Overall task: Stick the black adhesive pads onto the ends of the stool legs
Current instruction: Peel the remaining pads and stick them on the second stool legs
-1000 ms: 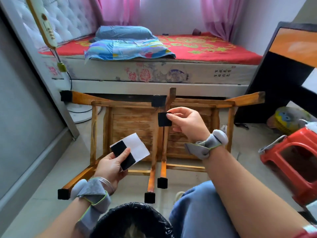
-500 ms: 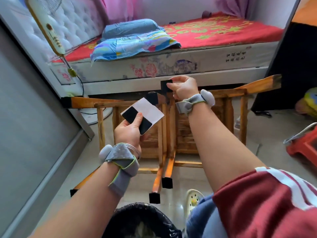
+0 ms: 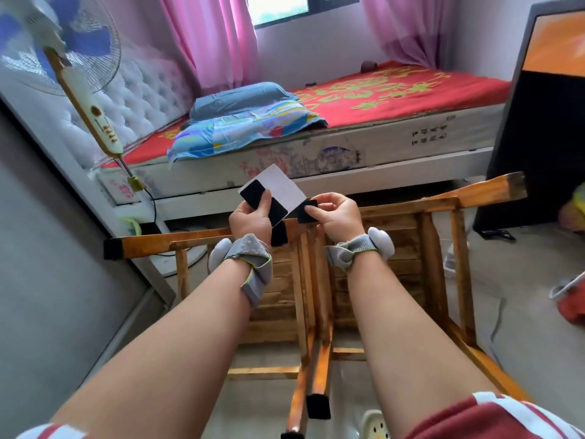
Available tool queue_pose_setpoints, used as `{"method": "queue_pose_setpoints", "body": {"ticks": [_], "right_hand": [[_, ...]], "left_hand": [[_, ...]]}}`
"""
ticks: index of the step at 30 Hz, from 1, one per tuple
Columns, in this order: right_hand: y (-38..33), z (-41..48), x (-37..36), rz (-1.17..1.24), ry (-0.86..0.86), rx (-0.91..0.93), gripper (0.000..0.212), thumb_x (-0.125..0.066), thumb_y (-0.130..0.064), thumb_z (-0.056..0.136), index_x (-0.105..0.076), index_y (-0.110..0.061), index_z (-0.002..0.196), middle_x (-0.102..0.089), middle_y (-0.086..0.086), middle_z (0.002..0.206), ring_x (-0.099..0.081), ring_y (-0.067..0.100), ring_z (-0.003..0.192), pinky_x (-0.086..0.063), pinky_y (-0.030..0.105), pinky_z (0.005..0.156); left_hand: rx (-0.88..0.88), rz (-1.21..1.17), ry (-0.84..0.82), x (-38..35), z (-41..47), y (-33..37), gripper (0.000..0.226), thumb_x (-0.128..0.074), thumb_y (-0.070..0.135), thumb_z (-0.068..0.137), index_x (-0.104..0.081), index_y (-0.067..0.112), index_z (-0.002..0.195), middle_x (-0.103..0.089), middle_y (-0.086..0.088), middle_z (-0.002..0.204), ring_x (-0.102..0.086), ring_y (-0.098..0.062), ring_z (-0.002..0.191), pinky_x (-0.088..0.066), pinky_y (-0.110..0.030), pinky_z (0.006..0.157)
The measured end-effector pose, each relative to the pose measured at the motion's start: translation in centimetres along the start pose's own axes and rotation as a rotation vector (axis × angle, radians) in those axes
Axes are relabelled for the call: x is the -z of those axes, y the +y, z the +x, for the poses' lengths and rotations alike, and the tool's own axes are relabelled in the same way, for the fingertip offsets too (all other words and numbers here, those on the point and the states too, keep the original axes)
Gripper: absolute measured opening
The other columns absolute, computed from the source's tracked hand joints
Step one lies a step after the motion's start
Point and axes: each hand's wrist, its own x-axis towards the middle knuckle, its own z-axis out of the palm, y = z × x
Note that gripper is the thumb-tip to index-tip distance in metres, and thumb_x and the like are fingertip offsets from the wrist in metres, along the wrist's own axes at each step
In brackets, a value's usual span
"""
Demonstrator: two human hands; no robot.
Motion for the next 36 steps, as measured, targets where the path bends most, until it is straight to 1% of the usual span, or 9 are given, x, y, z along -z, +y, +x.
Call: {"method": "queue_pose_setpoints", "body": {"ticks": [3, 5, 10, 13, 16, 19, 21, 25, 36], "right_hand": [[0.3, 0.5, -0.3, 0.005, 0.036, 0.013, 0.016, -0.074, -0.011, 0.078, -0.063, -0.01, 0.09, -0.066, 0.014, 0.09, -0.066, 0.027, 0.084, -0.056, 0.039, 0.073], [0.3, 0.9, -0.3, 0.001, 0.033, 0.02, 0.016, -0.074, -0.012, 0.078, -0.063, -0.01, 0.09, -0.065, 0.013, 0.088, -0.066, 0.027, 0.082, -0.054, 0.036, 0.069], [0.0, 1.0, 0.0, 0.023, -0.001, 0.016, 0.018, -0.076, -0.013, 0.076, -0.063, -0.012, 0.087, -0.062, 0.006, 0.081, -0.061, 0.018, 0.071, -0.047, 0.021, 0.057], [0.1, 0.9, 0.0, 0.03, 0.008, 0.021, 0.022, -0.079, -0.014, 0.073, -0.063, -0.012, 0.089, -0.063, 0.007, 0.083, -0.062, 0.02, 0.075, -0.051, 0.026, 0.062], [0.1, 0.9, 0.0, -0.001, 0.03, 0.029, 0.032, -0.082, -0.015, 0.07, -0.058, -0.018, 0.091, -0.062, 0.003, 0.081, -0.063, 0.02, 0.078, -0.055, 0.035, 0.072], [0.1, 0.8, 0.1, -0.028, 0.032, 0.038, 0.036, -0.084, -0.017, 0.067, -0.055, -0.024, 0.087, -0.063, -0.001, 0.077, -0.063, 0.016, 0.074, -0.056, 0.035, 0.072], [0.0, 0.7, 0.0, -0.043, 0.056, 0.046, 0.035, -0.084, -0.017, 0.066, -0.055, -0.026, 0.082, -0.063, -0.003, 0.073, -0.062, 0.014, 0.071, -0.055, 0.031, 0.068], [-0.1, 0.5, -0.2, -0.092, 0.1, 0.052, 0.034, -0.084, -0.018, 0.066, -0.054, -0.026, 0.08, -0.061, -0.006, 0.071, -0.059, 0.008, 0.067, -0.045, 0.021, 0.059], [0.1, 1.1, -0.2, -0.172, 0.127, 0.039, 0.03, -0.084, -0.022, 0.067, -0.055, -0.024, 0.075, -0.061, -0.007, 0.07, -0.058, 0.01, 0.067, -0.045, 0.023, 0.061]], "left_hand": [[-0.044, 0.072, -0.032, 0.1, 0.5, -1.0, 0.02, -0.067, 0.029, 0.081, -0.069, 0.013, 0.093, -0.069, 0.006, 0.082, -0.066, -0.006, 0.073, -0.053, -0.015, 0.061], [-0.061, 0.091, -0.049, 0.3, 0.9, -1.4, 0.015, -0.068, 0.031, 0.08, -0.069, 0.018, 0.086, -0.069, 0.011, 0.077, -0.067, -0.001, 0.068, -0.052, -0.013, 0.056], [0.048, 0.02, -0.073, 0.8, 1.4, -1.5, 0.009, -0.07, 0.03, 0.078, -0.069, 0.022, 0.075, -0.073, -0.003, 0.086, -0.07, -0.026, 0.085, -0.057, -0.038, 0.077], [0.116, -0.007, -0.085, 1.0, 1.6, -1.1, 0.011, -0.071, 0.031, 0.077, -0.068, 0.02, 0.08, -0.072, -0.011, 0.095, -0.069, -0.027, 0.083, -0.057, -0.042, 0.077], [0.199, -0.039, -0.114, 1.2, 2.0, -0.7, 0.011, -0.071, 0.029, 0.077, -0.068, 0.018, 0.081, -0.072, -0.01, 0.09, -0.07, -0.019, 0.066, -0.058, -0.032, 0.058], [0.226, -0.053, -0.145, 1.3, 2.1, -0.5, 0.011, -0.07, 0.027, 0.079, -0.067, 0.017, 0.082, -0.074, -0.004, 0.073, -0.07, -0.015, 0.055, -0.055, -0.027, 0.049], [0.235, -0.065, -0.156, 1.4, 2.1, -0.4, 0.012, -0.069, 0.026, 0.079, -0.066, 0.015, 0.085, -0.073, -0.003, 0.069, -0.07, -0.015, 0.055, -0.055, -0.027, 0.049], [0.242, -0.069, -0.196, 1.7, 2.2, -0.4, 0.012, -0.068, 0.026, 0.08, -0.066, 0.016, 0.086, -0.071, -0.007, 0.083, -0.07, -0.015, 0.058, -0.057, -0.029, 0.054], [0.216, -0.058, -0.236, 2.1, 2.7, -0.9, 0.014, -0.068, 0.028, 0.08, -0.067, 0.018, 0.089, -0.072, -0.004, 0.089, -0.07, -0.016, 0.071, -0.054, -0.026, 0.055]]}}
